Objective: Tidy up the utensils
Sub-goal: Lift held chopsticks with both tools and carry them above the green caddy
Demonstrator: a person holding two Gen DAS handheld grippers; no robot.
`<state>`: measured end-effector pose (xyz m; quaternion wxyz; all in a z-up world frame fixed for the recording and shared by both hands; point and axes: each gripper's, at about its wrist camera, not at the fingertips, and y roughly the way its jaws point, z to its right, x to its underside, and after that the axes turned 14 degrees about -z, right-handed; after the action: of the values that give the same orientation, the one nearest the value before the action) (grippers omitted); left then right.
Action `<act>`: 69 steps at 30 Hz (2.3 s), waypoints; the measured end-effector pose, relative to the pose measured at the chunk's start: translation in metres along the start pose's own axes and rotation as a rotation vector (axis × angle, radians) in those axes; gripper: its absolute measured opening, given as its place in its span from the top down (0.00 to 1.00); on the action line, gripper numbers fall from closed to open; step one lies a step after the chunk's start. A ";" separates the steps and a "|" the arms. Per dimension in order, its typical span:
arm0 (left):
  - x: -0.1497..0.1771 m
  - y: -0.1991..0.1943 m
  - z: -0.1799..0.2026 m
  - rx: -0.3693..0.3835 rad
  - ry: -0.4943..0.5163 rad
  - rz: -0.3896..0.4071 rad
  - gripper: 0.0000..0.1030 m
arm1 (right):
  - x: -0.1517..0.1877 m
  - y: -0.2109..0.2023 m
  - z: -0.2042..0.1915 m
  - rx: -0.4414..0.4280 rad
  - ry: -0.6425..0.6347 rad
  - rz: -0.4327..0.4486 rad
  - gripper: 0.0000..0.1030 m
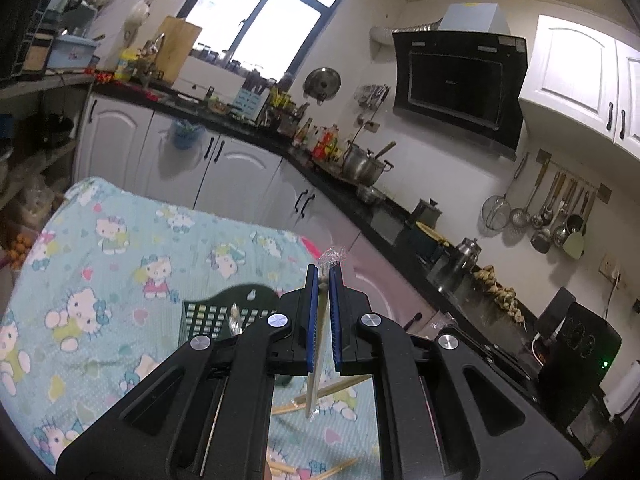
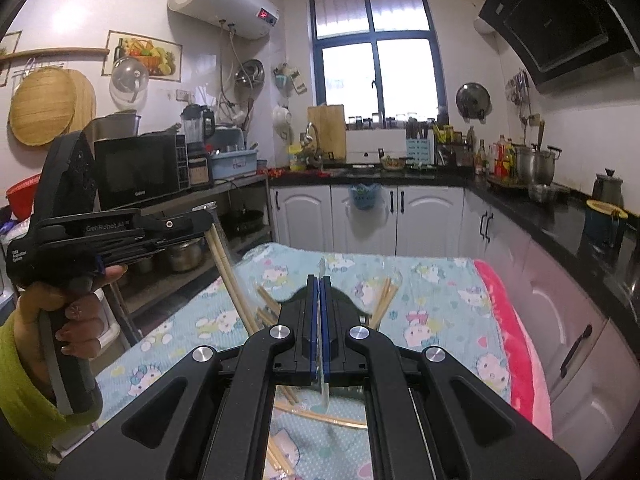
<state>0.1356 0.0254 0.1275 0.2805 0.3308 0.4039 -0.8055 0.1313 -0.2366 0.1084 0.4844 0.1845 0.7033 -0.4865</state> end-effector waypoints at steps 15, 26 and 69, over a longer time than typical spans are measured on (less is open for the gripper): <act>-0.043 -0.012 0.011 -0.034 0.018 0.112 0.97 | -0.052 -0.002 -0.006 0.017 -0.035 0.088 0.98; -0.064 -0.001 0.009 -0.088 0.027 0.149 0.97 | -0.083 0.009 0.001 0.051 -0.031 0.111 0.98; -0.033 0.075 -0.026 -0.198 -0.014 0.097 0.97 | -0.063 0.103 0.027 0.065 0.073 -0.035 0.98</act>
<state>0.2177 0.0145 0.1060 0.3533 0.3149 0.4629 -0.7495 0.2498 -0.1993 0.1091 0.4433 0.2053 0.7077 -0.5104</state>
